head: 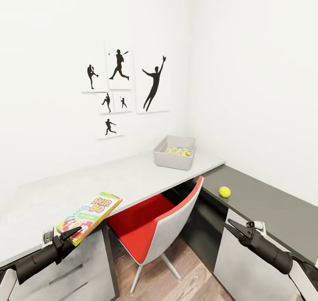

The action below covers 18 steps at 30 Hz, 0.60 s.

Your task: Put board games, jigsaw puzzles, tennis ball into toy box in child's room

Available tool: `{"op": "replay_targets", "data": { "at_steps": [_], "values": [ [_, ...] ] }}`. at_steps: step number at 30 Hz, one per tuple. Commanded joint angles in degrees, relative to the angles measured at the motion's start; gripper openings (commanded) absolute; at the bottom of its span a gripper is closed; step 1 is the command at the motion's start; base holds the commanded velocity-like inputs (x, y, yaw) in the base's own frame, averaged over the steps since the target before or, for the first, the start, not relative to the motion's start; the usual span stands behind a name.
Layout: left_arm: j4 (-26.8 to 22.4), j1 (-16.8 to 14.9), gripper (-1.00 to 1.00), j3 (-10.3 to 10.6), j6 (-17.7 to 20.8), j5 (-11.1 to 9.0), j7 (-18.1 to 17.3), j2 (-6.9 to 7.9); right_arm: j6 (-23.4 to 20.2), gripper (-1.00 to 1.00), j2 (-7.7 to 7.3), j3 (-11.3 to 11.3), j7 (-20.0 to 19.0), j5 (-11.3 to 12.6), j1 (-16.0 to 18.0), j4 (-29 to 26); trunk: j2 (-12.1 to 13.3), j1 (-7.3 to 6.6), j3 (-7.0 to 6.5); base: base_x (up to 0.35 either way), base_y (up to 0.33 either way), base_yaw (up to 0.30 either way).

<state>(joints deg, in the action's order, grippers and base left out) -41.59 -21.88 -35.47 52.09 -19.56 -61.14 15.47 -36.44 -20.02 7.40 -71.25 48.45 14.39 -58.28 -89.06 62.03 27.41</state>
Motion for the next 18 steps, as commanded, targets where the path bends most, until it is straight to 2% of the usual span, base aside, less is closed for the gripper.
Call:
{"op": "replay_targets", "data": {
  "at_steps": [1, 14, 15, 18],
  "values": [
    [0.0, -0.1, 1.0, -0.1, 0.3, 0.0, -0.1, 0.0, -0.5, 1.0, -0.01, 0.0, 0.0, 0.3, 0.0, 0.0, 0.0, 0.0, 0.06, 0.0, 0.0, 0.0],
    [0.0, -0.1, 1.0, -0.1, 0.3, 0.0, -0.1, 0.0, -0.5, 1.0, -0.01, 0.0, 0.0, 0.2, 0.0, 0.0, 0.0, 0.0, 0.06, 0.0, 0.0, 0.0],
    [0.0, -0.1, -1.0, -0.1, 0.3, 0.0, -0.1, 0.0, -0.5, 1.0, -0.01, 0.0, 0.0, 0.2, 0.0, 0.0, 0.0, 0.0, 0.06, 0.0, 0.0, 0.0],
    [0.0, -0.1, -1.0, -0.1, 0.3, 0.0, -0.1, 0.0, -0.5, 1.0, -0.01, 0.0, 0.0, 0.2, 0.0, 0.0, 0.0, 0.0, 0.06, 0.0, 0.0, 0.0]
  ]
}}
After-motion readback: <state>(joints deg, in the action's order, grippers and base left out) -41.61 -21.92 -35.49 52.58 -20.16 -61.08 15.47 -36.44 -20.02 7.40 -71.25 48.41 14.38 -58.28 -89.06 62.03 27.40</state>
